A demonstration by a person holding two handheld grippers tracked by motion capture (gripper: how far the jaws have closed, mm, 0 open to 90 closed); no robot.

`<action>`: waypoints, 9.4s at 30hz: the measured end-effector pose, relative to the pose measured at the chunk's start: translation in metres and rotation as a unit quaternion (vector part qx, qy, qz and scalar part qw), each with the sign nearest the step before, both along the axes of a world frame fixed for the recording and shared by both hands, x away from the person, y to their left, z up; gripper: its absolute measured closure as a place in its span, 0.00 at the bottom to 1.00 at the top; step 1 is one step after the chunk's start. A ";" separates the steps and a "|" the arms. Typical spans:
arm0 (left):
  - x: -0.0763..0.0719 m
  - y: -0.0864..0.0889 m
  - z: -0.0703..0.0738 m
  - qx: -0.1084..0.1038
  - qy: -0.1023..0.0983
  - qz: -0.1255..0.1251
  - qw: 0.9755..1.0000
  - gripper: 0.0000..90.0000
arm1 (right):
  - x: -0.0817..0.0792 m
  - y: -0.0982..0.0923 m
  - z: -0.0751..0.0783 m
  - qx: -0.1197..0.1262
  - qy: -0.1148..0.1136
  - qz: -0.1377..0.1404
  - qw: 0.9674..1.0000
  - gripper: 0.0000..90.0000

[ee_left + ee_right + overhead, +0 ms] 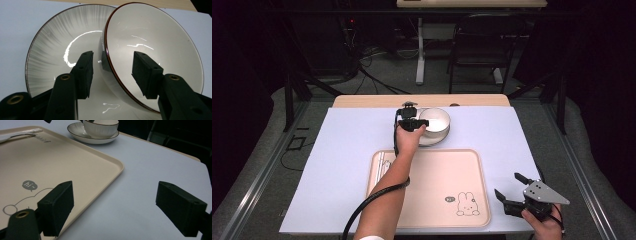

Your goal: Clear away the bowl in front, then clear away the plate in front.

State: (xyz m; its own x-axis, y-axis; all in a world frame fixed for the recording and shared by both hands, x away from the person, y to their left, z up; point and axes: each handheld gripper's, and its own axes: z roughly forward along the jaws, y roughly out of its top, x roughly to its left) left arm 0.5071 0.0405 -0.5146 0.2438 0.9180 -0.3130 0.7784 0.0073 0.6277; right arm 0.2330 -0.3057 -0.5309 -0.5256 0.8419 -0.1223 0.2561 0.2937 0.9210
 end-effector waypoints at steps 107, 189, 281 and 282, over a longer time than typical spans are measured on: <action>-0.006 0.050 0.042 -0.015 0.125 0.018 0.992 0.90 | -0.003 -0.002 0.000 -0.004 0.001 -0.004 1.000 0.16; -0.053 -0.094 -0.005 -0.002 0.137 -0.165 0.977 0.90 | -0.002 0.000 0.000 -0.005 0.000 0.001 1.000 0.16; -0.034 0.043 0.052 -0.016 0.070 -0.044 0.996 0.55 | -0.002 0.001 -0.001 -0.007 0.002 0.000 1.000 0.16; -0.034 0.044 0.052 -0.016 0.070 -0.044 0.996 0.55 | -0.002 0.001 -0.001 -0.007 0.002 0.000 1.000 0.16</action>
